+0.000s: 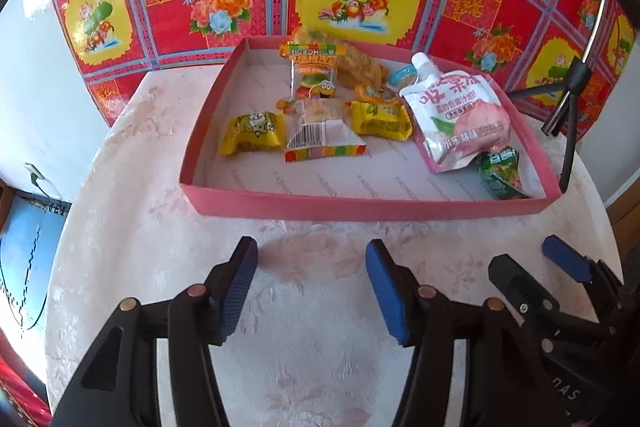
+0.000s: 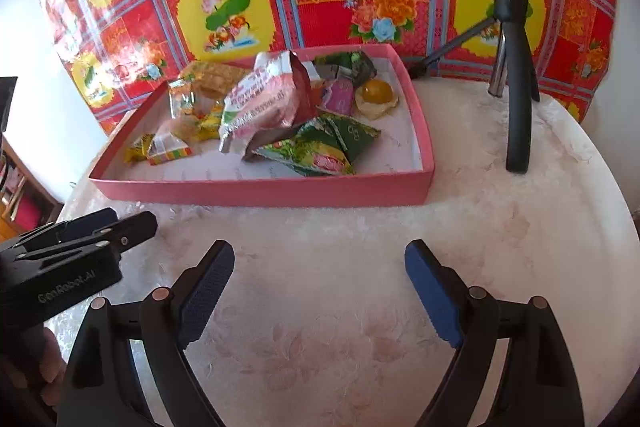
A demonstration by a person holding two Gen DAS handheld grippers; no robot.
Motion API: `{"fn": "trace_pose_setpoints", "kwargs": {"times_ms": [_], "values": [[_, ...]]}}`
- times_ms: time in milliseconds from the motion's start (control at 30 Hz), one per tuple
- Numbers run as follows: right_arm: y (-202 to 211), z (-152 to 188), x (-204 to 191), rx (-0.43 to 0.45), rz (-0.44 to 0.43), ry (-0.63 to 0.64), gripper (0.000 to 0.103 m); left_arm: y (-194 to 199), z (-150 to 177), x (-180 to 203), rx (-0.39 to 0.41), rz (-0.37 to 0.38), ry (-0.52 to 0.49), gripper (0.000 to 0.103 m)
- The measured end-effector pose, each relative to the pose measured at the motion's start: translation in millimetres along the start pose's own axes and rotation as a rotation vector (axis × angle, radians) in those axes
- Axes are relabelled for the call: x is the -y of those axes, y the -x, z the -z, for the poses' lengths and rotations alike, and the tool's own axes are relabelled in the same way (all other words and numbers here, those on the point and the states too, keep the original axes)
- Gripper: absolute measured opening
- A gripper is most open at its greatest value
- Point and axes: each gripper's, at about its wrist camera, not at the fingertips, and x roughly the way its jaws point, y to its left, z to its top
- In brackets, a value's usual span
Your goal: Organize snacks
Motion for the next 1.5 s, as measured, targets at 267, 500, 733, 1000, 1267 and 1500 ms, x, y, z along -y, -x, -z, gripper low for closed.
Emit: {"fn": "trace_pose_setpoints", "kwargs": {"times_ms": [267,500,733,1000,1267,1500], "values": [[-11,-3,-8,-0.034,0.091,0.038,0.091,-5,2,8,0.030,-0.037,-0.041,0.079],[-14,-3,-11,-0.047,0.117,0.064,0.093,-6,4,3,0.065,-0.058,-0.016,0.084],[-14,-3,-11,-0.048,0.116,0.065,0.093,-6,3,2,0.065,-0.059,-0.016,0.085],[-14,-3,-11,-0.048,0.116,0.065,0.093,-6,3,2,0.065,-0.057,-0.018,0.085],[-14,-3,-11,-0.048,0.116,0.065,0.093,-7,3,2,0.065,-0.057,-0.018,0.085],[-14,-3,-11,-0.049,0.116,0.065,0.093,-7,3,2,0.065,-0.057,-0.018,0.085]]}}
